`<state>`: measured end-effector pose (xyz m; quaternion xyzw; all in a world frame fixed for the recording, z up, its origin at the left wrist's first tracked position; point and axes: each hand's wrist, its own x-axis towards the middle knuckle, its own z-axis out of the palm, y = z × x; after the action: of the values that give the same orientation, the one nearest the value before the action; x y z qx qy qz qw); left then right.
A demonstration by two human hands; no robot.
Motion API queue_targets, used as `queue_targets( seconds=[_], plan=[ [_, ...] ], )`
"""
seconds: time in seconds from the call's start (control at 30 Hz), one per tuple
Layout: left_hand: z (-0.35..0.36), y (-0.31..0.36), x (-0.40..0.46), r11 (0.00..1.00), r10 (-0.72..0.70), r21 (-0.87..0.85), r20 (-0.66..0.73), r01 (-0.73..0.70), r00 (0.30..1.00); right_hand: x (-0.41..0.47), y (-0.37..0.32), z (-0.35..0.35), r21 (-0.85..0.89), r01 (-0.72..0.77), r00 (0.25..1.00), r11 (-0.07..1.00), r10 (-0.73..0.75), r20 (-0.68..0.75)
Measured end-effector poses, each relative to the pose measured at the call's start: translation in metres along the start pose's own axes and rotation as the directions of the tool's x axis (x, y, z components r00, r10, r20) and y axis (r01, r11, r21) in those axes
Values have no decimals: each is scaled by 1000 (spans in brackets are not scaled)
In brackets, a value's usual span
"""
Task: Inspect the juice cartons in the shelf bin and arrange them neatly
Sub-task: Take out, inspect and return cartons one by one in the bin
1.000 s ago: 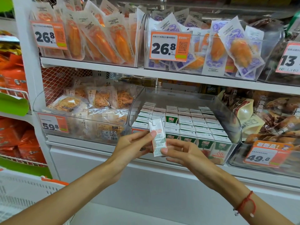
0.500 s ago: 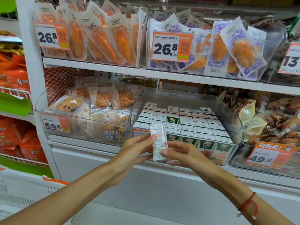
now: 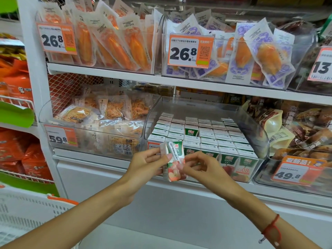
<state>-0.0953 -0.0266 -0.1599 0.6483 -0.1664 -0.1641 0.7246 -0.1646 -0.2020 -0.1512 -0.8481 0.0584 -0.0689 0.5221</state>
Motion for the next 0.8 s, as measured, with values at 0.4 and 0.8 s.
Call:
queue_targets(
  seconds=[0.4,0.8],
  plan=[
    [-5,-3,4,997,-48,-50,101,53,994,2,-1,-5,267,-93,990,959,62,124],
    [0,2,1,1000,0,27,70,-2,998,-7,-7,14,-87,166,970,982,-178,-165]
  ],
)
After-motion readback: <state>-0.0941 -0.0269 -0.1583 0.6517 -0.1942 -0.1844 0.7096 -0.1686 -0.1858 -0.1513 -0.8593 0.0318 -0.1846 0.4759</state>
